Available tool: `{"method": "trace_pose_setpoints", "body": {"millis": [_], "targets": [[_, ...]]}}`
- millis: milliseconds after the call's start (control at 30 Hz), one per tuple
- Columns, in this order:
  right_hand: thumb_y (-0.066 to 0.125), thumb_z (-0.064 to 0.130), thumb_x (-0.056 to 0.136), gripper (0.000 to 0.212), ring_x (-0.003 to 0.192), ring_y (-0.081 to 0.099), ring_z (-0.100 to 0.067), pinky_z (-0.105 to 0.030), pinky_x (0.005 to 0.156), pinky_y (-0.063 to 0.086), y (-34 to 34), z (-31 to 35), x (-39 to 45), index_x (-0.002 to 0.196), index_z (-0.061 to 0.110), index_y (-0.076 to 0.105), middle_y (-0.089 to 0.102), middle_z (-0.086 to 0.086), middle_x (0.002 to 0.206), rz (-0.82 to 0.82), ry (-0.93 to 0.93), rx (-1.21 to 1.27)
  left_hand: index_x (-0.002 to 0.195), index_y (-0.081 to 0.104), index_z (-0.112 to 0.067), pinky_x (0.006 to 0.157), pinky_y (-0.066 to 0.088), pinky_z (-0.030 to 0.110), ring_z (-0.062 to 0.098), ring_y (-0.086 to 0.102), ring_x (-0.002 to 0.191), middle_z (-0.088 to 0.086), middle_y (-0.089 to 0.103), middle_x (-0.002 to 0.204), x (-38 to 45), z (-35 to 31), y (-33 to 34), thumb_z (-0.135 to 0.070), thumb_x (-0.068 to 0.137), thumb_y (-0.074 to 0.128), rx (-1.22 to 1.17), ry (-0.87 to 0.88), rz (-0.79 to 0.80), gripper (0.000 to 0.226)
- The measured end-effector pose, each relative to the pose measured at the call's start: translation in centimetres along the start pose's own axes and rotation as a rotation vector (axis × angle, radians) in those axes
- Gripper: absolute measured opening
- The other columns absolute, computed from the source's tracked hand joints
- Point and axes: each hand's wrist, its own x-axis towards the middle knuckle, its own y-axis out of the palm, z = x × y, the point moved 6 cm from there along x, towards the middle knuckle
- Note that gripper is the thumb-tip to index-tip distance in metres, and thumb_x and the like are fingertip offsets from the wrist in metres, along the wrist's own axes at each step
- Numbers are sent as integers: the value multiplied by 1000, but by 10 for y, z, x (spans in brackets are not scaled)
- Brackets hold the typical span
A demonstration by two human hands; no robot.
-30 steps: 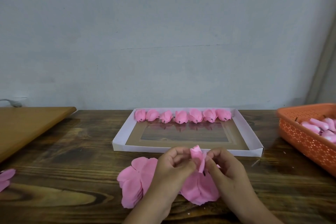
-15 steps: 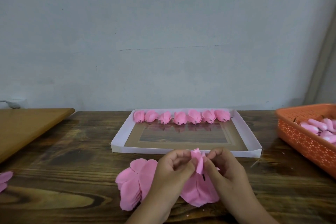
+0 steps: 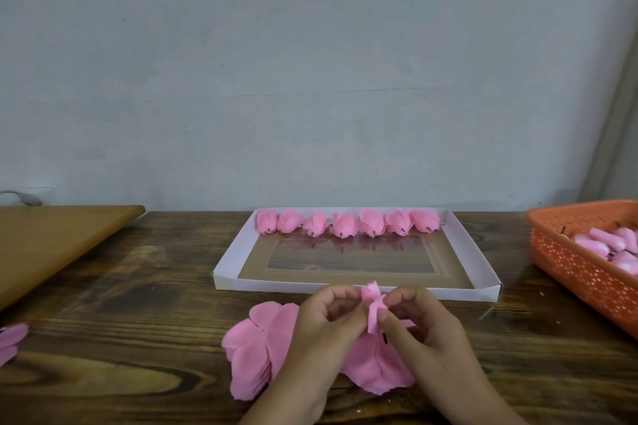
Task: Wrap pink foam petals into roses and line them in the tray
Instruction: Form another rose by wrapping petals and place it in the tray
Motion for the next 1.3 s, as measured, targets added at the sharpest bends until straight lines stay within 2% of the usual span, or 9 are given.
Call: {"method": "trace_pose_setpoints", "body": {"millis": [167, 333, 500, 667, 767, 967, 1100, 1167, 1300], "targets": [[68, 26, 89, 14, 83, 72, -7, -15, 69, 51, -1, 1, 2, 89, 40, 65, 76, 7, 88, -48, 16, 41, 94, 80, -23, 79, 57, 24, 17, 75, 97, 4, 79, 98, -4, -5, 4, -21, 80, 85, 4, -4, 52, 15], [66, 15, 92, 24, 86, 72, -9, -16, 70, 53, -1, 3, 3, 91, 39, 69, 77, 4, 90, -13, 22, 86, 91, 80, -24, 72, 55, 16, 16, 76, 93, 4, 80, 95, -6, -9, 6, -23, 80, 84, 9, 18, 57, 12], [66, 13, 92, 18, 76, 71, -13, -19, 67, 52, -1, 1, 4, 81, 27, 68, 74, -3, 80, -17, 37, 131, 93, 79, -17, 73, 56, 17, 17, 76, 92, 7, 80, 93, -6, -8, 6, -27, 78, 85, -4, 28, 59, 19], [60, 12, 96, 23, 67, 65, -15, -25, 65, 52, -2, -1, 4, 76, 24, 63, 69, -7, 71, -20, 60, 152, 91, 80, -18, 77, 55, 21, 16, 75, 92, 6, 80, 92, -5, -8, 6, -26, 82, 82, 37, 55, 65, 11], [59, 12, 95, 17, 68, 65, -17, -36, 69, 52, -1, -4, 5, 79, 15, 62, 69, -7, 71, -43, 82, 162, 94, 78, -15, 80, 56, 23, 16, 75, 94, 4, 80, 93, -4, -7, 5, -21, 85, 80, 75, 62, 53, 11], [61, 17, 93, 19, 63, 62, -13, -32, 63, 48, -2, -6, 4, 75, 20, 61, 68, -6, 68, -88, 92, 161, 94, 77, -19, 91, 59, 36, 15, 74, 95, 1, 79, 94, -4, -7, 7, -22, 93, 73, 197, 166, 43, 6], [63, 21, 93, 20, 61, 62, -14, -33, 63, 49, -4, -8, 5, 74, 26, 60, 68, -7, 67, -114, 102, 155, 101, 76, -21, 88, 58, 28, 14, 74, 99, 0, 79, 99, -4, -6, 10, -34, 87, 77, 178, 183, 118, 19], [64, 23, 93, 19, 63, 63, -14, -36, 64, 50, -4, -8, 5, 75, 26, 61, 69, -7, 68, -116, 102, 160, 106, 74, -15, 86, 57, 24, 14, 74, 101, 0, 79, 101, -4, -5, 10, -26, 84, 82, 182, 181, 128, 26], [62, 19, 93, 18, 65, 64, -16, -37, 65, 51, -3, -9, 4, 77, 25, 62, 69, -7, 70, -100, 95, 150, 101, 76, -18, 86, 58, 27, 13, 74, 96, -1, 79, 98, -2, -3, 7, -11, 91, 73, 205, 173, 71, 13]]}}
